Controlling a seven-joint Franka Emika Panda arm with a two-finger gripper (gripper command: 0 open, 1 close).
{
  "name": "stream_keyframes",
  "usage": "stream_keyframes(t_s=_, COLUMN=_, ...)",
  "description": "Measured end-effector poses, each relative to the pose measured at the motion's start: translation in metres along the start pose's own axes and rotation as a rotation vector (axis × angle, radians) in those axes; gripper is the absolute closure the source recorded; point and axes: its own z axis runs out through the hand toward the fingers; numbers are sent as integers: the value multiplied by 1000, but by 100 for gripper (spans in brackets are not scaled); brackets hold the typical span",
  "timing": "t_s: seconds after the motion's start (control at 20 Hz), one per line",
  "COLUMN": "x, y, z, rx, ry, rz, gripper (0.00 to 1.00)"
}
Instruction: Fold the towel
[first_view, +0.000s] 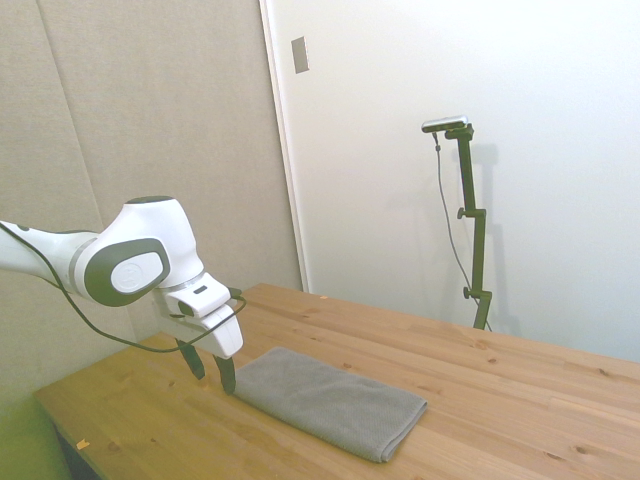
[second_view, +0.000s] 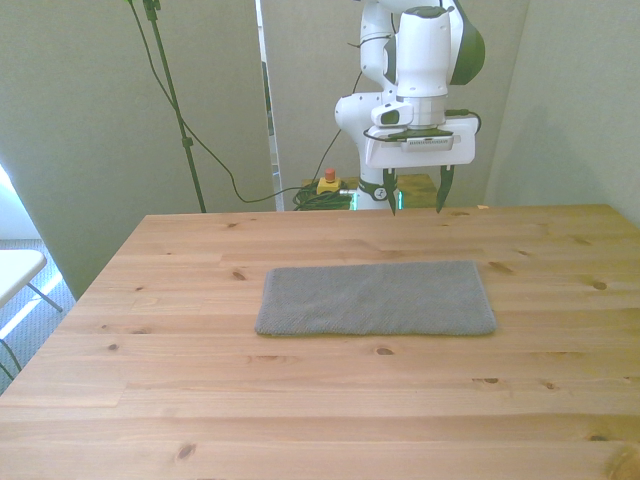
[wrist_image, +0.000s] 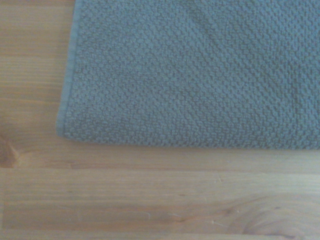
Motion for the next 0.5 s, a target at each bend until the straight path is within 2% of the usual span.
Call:
stream_keyframes(t_s=0.2, x=3, y=-3, z=-1, rx=4, ry=2, rz=2, gripper=0)
stream_keyframes(t_s=0.3, x=10, y=-16, z=-9, rx=10, ry=22, rz=10, gripper=0)
stream_keyframes(t_s=0.5, x=9, y=-63, z=7, rx=-73, ry=99, rz=-57, gripper=0)
